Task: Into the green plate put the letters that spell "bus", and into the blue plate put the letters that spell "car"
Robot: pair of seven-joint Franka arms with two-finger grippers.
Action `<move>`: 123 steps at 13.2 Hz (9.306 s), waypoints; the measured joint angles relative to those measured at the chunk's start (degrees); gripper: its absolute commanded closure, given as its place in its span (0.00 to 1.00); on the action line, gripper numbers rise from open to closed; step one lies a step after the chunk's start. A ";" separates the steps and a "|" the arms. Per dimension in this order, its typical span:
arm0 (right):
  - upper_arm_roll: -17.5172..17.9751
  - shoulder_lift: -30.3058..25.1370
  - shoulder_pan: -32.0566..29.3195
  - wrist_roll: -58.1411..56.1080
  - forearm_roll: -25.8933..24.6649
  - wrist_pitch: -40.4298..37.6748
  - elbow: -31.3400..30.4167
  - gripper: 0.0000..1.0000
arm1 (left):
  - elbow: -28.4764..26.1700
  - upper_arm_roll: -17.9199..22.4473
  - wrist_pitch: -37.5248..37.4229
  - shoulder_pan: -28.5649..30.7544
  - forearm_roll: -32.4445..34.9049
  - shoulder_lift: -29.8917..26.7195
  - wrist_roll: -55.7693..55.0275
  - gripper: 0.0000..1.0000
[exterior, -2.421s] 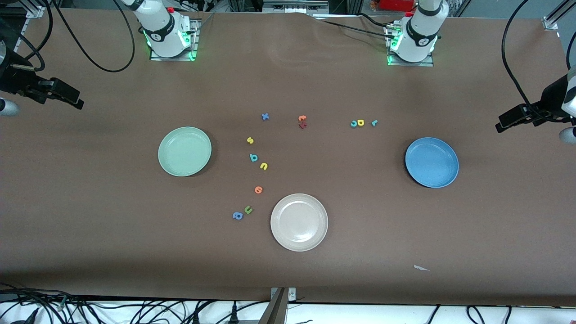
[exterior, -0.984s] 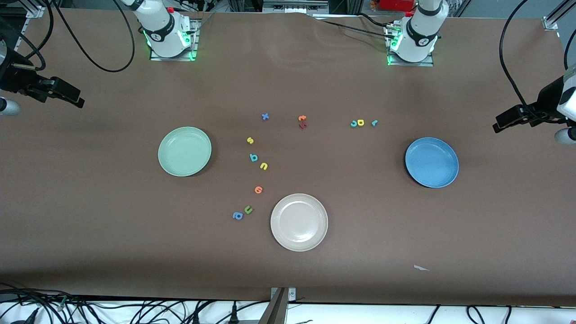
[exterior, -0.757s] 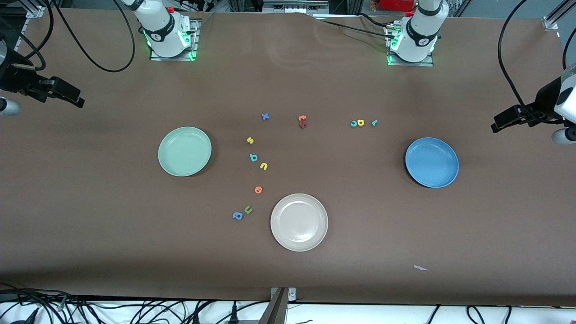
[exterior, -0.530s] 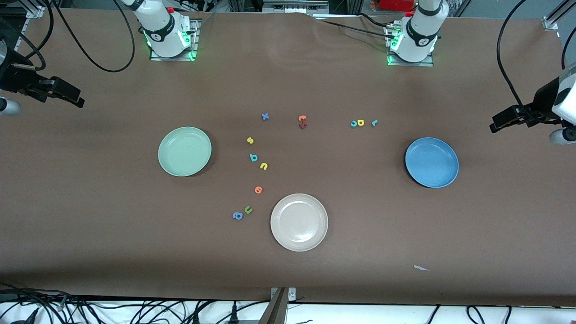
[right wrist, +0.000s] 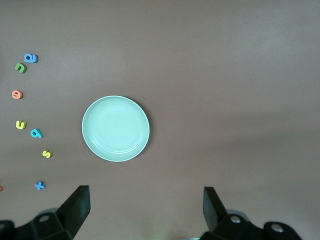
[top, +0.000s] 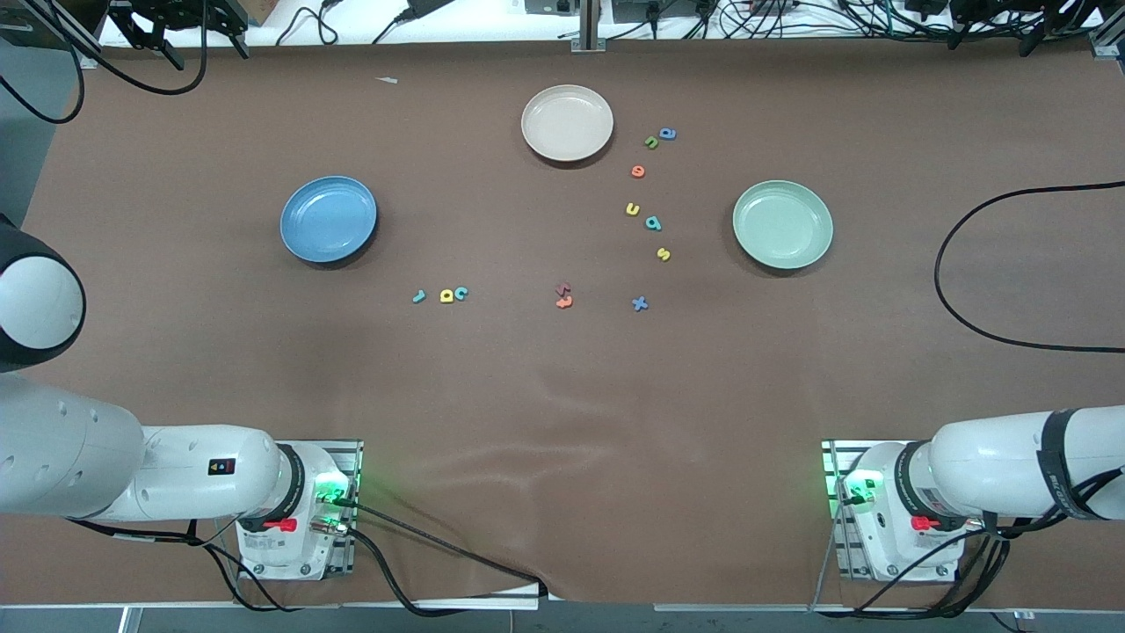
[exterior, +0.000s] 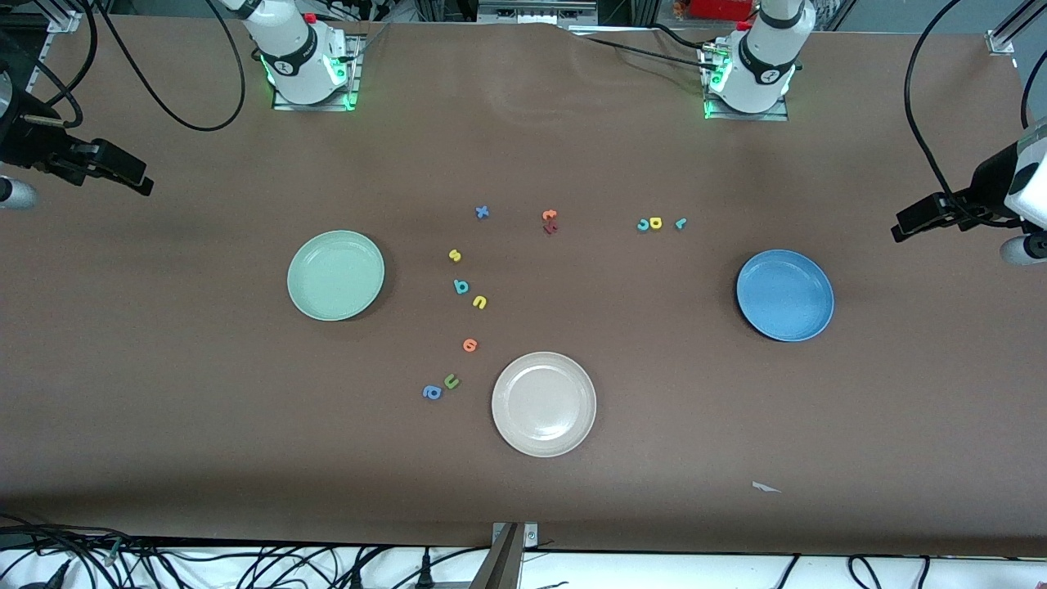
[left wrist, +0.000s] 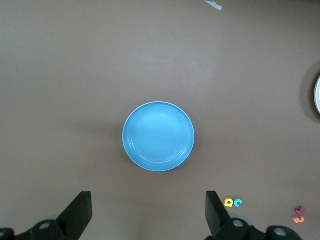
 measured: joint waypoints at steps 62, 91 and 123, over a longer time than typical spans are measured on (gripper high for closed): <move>1.53 27.02 27.74 12.68 3.99 28.79 -0.44 0.16 | -37.92 -12.03 24.61 -0.61 -8.54 -3.45 -2.73 0.10; 0.65 39.52 35.51 14.01 3.34 53.06 -9.97 0.84 | -55.71 -22.33 60.69 -1.57 -10.51 9.17 -8.27 0.36; -15.81 27.13 35.59 5.08 3.55 34.36 -17.42 0.08 | -54.99 -22.84 59.54 -3.86 -9.66 9.25 -12.62 0.60</move>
